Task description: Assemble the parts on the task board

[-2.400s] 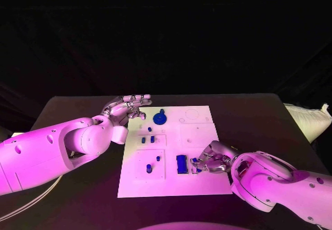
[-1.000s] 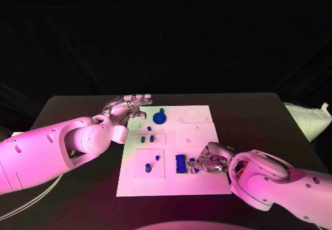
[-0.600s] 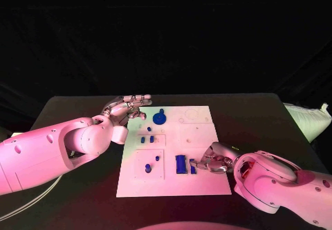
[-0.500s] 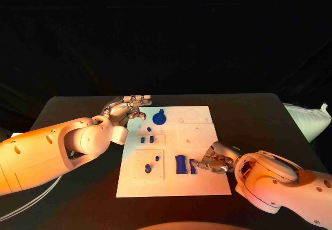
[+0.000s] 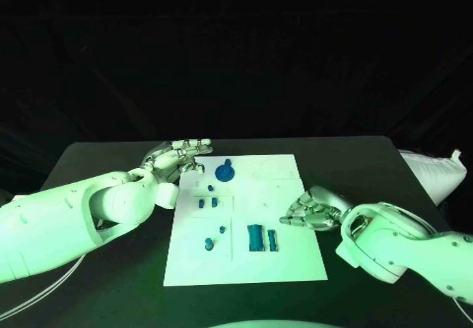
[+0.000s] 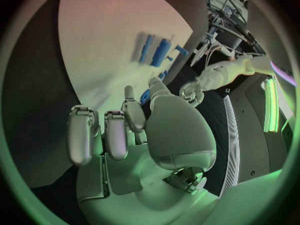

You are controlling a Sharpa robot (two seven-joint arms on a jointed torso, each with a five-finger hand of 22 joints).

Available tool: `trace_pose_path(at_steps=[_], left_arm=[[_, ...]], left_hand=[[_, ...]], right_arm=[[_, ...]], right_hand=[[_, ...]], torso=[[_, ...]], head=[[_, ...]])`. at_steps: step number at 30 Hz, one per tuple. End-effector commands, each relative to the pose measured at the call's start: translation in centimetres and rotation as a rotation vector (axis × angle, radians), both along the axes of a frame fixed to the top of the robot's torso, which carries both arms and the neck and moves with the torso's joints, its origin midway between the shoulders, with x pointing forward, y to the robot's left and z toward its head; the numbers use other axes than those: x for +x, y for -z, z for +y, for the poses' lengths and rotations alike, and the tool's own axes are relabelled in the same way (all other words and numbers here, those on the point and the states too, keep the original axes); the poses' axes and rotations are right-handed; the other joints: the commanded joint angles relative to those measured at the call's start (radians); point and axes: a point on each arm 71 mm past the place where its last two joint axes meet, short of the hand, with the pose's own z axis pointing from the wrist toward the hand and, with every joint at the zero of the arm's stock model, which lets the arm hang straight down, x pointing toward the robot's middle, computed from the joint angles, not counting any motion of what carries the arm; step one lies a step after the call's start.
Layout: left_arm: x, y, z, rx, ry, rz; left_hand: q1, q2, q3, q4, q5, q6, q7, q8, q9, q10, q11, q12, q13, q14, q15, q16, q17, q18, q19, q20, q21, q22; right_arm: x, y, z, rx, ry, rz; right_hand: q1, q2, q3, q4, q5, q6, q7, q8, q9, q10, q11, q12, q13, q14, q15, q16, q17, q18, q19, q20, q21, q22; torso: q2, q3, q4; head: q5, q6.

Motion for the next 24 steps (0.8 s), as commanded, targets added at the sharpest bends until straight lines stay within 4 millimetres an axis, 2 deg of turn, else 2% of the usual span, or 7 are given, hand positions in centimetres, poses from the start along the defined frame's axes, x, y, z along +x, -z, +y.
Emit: trace_pose_path(at_steps=[1,4,6,11,14,17,24], left_arm=[[0.4,0.1,0.1,-0.014,-0.003,-0.019],[1.0,0.5,0.3,-0.011,-0.029,-0.024],[1.5,0.9,0.5,-0.007,-0.048,-0.027],[2.8,2.2,1.0,-0.001,-0.114,-0.024],[3.7,2.8,1.1,0.005,-0.153,-0.033],[4.5,3.3,1.2,0.008,-0.188,-0.039],[5.4,3.8,1.3,0.029,-0.238,-0.047]], left_hand=[[-0.023,-0.003,-0.015,0.004,-0.005,-0.005,-0.001,0.002,-0.001,-0.01,0.001,0.008,-0.001,-0.015,0.001,-0.011,-0.012,0.009,-0.009,0.001,-0.009,-0.003],[-0.05,-0.013,-0.051,0.016,-0.018,-0.007,-0.003,0.003,-0.001,-0.016,0.0,0.017,-0.001,-0.11,0.007,-0.094,-0.163,0.009,-0.051,0.007,-0.037,-0.016],[-0.055,-0.015,-0.081,0.02,-0.024,-0.01,-0.003,0.003,-0.001,-0.018,0.004,0.027,0.0,-0.216,0.013,-0.186,-0.254,0.007,-0.126,0.016,-0.089,-0.043],[-0.044,0.007,-0.111,0.029,-0.026,-0.018,0.005,0.0,-0.002,-0.04,0.027,0.021,-0.007,-0.381,0.06,-0.505,-0.427,-0.007,-0.351,0.055,-0.269,-0.152],[-0.039,0.016,-0.108,0.035,-0.024,-0.019,-0.001,-0.008,-0.002,-0.034,0.03,-0.004,-0.008,-0.39,0.089,-0.667,-0.513,-0.009,-0.455,0.087,-0.373,-0.231],[-0.031,0.017,-0.106,0.036,-0.024,-0.03,-0.017,-0.031,-0.002,-0.022,0.037,-0.062,-0.008,-0.354,0.106,-0.837,-0.603,0.015,-0.497,0.137,-0.455,-0.324],[-0.018,0.025,-0.097,0.033,-0.02,-0.019,0.0,-0.031,-0.002,-0.013,0.04,-0.109,-0.009,-0.299,0.109,-0.935,-0.648,0.015,-0.473,0.138,-0.478,-0.386]], right_arm=[[1.7,-1.4,-0.3,0.391,0.013,-0.026],[4.0,-1.9,-1.4,0.544,0.076,-0.03],[5.6,-2.1,-2.0,0.631,0.126,-0.033],[9.5,-1.7,-3.1,0.799,0.211,-0.042],[11.0,-1.4,-3.3,0.854,0.219,-0.052],[12.5,-1.1,-3.1,0.889,0.216,-0.068],[14.6,-0.4,-2.2,0.921,0.204,-0.082]], right_hand=[[0.06,0.013,0.003,-0.026,-0.033,-0.032,0.015,-0.019,-0.019,-0.082,0.013,-0.198,-0.086,0.027,0.014,-0.093,-0.049,0.043,-0.052,0.015,-0.103,-0.07],[0.115,0.016,-0.002,-0.05,-0.061,-0.071,0.033,-0.023,-0.05,-0.236,0.029,-0.583,-0.313,-0.061,0.028,-0.342,-0.326,0.1,-0.19,0.031,-0.37,-0.34],[0.154,0.018,0.004,-0.063,-0.066,-0.087,0.045,-0.024,-0.068,-0.272,0.04,-0.663,-0.398,-0.141,0.038,-0.583,-0.559,0.137,-0.296,0.043,-0.6,-0.559],[0.236,0.026,0.063,-0.071,-0.098,-0.108,0.068,-0.027,-0.111,-0.346,0.08,-0.894,-0.676,-0.306,0.088,-0.937,-0.774,0.138,-0.425,0.087,-0.856,-0.737],[0.245,0.014,0.091,-0.056,-0.104,-0.107,0.075,-0.028,-0.14,-0.324,0.104,-0.98,-0.842,-0.367,0.128,-1.109,-0.885,0.136,-0.476,0.122,-0.982,-0.826],[0.247,0.007,0.117,-0.049,-0.113,-0.1,0.075,-0.026,-0.174,-0.309,0.116,-1.009,-0.992,-0.372,0.152,-1.234,-0.985,0.144,-0.475,0.151,-1.079,-0.904],[0.232,0.001,0.163,-0.061,-0.12,-0.065,0.081,-0.025,-0.242,-0.266,0.116,-1.008,-1.224,-0.235,0.14,-1.35,-1.134,0.142,-0.339,0.145,-1.199,-1.04]], torso=[[-0.019,-0.0067,-0.0047],[-0.034,-0.0113,-0.0081],[-0.051,-0.0158,-0.0104],[-0.084,-0.021,-0.0167],[-0.098,-0.0186,-0.0131],[-0.111,-0.0137,-0.0143],[-0.132,-0.0026,-0.0183]], head=[[-0.007,0.008],[-0.013,0.018],[-0.016,0.025],[-0.017,0.069],[-0.02,0.1],[-0.016,0.126],[-0.004,0.154]])
